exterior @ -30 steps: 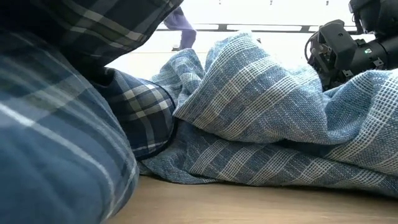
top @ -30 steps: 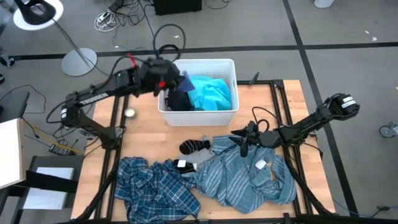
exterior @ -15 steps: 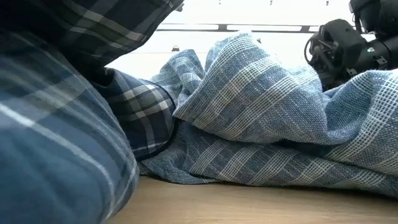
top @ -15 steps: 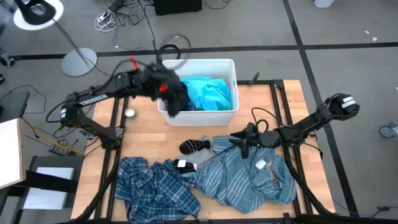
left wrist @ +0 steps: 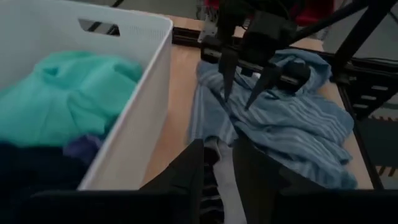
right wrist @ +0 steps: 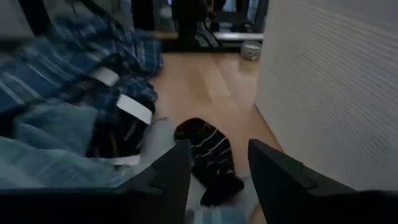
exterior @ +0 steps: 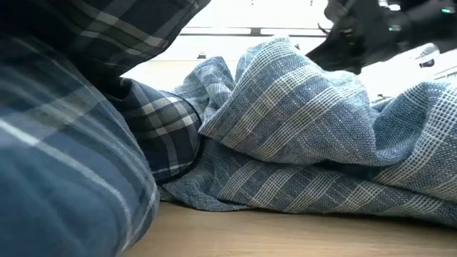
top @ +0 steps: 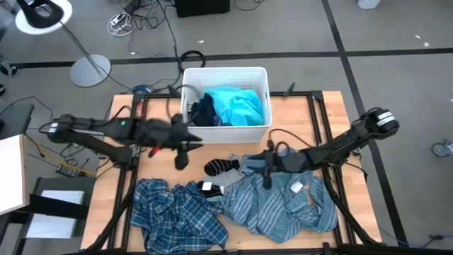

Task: Sort clothes
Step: Put the top black sock into the white bin

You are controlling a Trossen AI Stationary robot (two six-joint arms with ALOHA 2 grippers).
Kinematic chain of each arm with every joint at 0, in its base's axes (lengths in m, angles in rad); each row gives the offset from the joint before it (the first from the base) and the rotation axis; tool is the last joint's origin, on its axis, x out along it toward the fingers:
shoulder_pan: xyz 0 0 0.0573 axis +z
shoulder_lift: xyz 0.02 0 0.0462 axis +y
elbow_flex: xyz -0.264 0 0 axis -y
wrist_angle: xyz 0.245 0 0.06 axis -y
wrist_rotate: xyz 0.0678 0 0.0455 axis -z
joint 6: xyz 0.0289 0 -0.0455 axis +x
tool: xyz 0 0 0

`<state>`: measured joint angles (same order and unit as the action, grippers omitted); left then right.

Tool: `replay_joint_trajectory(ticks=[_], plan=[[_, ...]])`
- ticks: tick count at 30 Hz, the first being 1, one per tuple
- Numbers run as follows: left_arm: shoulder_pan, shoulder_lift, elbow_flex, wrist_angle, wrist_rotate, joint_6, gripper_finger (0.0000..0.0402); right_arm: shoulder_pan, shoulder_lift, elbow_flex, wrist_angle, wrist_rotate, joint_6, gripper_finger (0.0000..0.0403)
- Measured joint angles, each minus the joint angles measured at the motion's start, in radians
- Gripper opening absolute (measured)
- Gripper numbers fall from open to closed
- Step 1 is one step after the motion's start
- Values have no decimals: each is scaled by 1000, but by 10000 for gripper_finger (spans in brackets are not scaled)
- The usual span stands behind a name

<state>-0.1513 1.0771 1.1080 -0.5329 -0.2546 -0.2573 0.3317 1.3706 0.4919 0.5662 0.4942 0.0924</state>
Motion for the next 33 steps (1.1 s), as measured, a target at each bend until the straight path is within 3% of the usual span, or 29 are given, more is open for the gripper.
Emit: replay_joint_trajectory(ticks=[7, 15, 17, 19, 22, 33], plan=[[-173, -132, -263, 154, -256, -113, 92, -90, 236, 237, -272, -33, 43, 157], [-266, -156, -426, 214, -307, -254, 92, -160, 459, 357, -323, -147, 74, 151], [-279, -156, -453, 240, -308, -274, 92, -172, 500, 370, -334, -175, 96, 133], [-291, -155, -469, 260, -311, -284, 92, -181, 521, 393, -355, -178, 126, 90], [-313, -155, -475, 272, -311, -304, 92, -184, 507, 414, -409, -185, 135, 20], [-363, -149, -475, 298, -366, -305, 92, -175, 176, 570, -669, -142, 41, 10]])
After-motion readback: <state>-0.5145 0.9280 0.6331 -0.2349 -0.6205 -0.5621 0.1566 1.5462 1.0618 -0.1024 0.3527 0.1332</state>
